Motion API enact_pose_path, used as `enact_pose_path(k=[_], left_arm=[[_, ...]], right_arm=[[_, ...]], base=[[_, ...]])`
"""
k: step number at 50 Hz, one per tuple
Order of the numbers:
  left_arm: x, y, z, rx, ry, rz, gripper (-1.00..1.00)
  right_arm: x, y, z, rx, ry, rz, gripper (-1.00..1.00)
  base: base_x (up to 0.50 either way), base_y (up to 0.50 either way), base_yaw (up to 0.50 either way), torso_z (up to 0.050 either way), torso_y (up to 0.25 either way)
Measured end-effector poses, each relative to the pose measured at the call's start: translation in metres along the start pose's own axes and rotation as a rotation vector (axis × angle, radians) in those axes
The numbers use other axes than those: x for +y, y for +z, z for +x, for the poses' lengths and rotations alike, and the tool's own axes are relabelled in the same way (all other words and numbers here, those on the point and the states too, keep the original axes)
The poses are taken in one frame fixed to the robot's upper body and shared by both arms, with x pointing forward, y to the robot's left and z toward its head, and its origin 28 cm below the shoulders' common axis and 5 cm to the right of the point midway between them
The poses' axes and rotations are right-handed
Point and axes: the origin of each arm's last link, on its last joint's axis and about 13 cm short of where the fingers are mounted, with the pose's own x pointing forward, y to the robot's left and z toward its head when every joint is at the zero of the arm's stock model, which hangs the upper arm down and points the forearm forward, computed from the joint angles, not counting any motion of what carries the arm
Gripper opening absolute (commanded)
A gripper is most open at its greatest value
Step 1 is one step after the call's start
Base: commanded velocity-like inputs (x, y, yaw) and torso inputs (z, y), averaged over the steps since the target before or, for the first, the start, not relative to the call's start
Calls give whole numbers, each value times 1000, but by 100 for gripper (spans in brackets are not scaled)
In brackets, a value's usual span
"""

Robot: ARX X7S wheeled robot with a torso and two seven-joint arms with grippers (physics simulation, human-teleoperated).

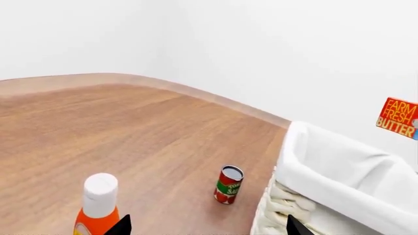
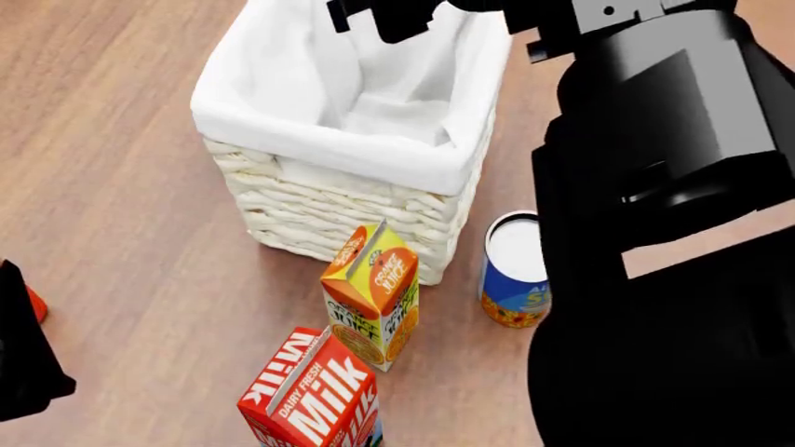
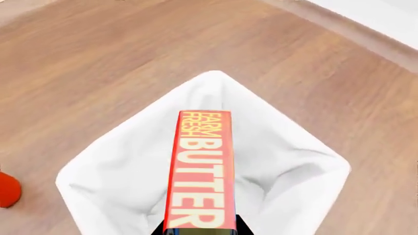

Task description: Pick up the butter and put it in the basket.

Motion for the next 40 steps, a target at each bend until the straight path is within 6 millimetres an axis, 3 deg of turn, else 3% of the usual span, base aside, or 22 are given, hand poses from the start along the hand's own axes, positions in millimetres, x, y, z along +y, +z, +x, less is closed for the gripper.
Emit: enact_pose_path(k=[40], left_arm=[[-4,6,-7,8,-7,-6,100]], right_arm=[[7,-14,7,102,62,46,-100]], base=[[0,0,0,1,1]])
